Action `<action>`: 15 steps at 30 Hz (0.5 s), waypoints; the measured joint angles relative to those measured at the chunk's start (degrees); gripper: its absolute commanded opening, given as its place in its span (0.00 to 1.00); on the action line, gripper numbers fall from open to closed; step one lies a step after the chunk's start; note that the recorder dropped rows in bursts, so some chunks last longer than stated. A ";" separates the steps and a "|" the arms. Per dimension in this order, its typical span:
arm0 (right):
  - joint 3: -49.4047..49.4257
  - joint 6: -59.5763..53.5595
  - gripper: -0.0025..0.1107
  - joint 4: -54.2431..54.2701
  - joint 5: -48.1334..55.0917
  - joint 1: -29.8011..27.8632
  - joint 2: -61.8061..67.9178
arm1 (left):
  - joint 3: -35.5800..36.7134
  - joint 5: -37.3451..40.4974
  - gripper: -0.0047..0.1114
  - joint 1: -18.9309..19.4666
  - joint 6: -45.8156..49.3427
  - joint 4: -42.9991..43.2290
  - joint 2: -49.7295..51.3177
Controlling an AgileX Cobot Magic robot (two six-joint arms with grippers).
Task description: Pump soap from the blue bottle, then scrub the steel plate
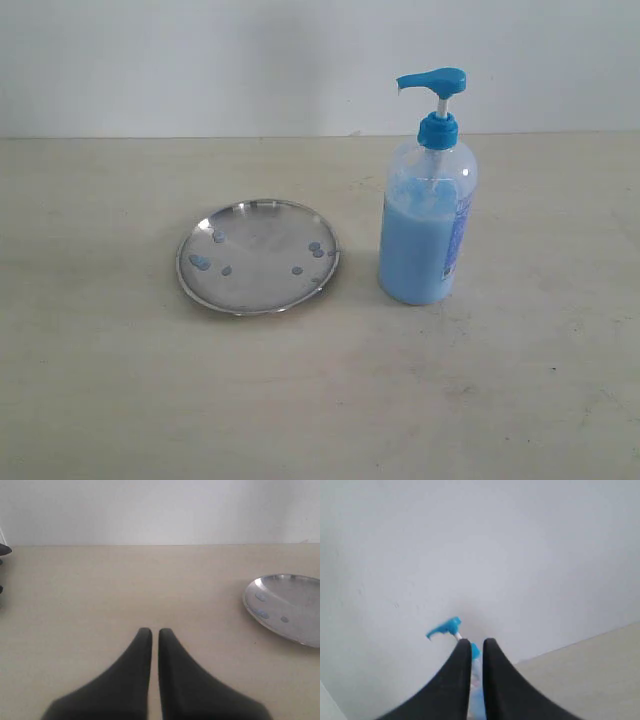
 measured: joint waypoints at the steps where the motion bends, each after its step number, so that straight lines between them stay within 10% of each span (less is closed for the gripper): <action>1: 0.00 3.85 0.02 2.42 -1.08 0.00 0.00 | 0.00 0.00 0.08 0.00 0.00 0.00 0.00; 9: 0.00 25.71 0.02 7.60 -6.20 0.47 0.00 | 0.00 0.00 0.08 0.00 0.00 0.00 0.00; 15: -0.75 20.86 0.02 7.46 -12.58 0.47 -0.10 | 0.00 0.00 0.08 0.00 0.00 0.00 0.00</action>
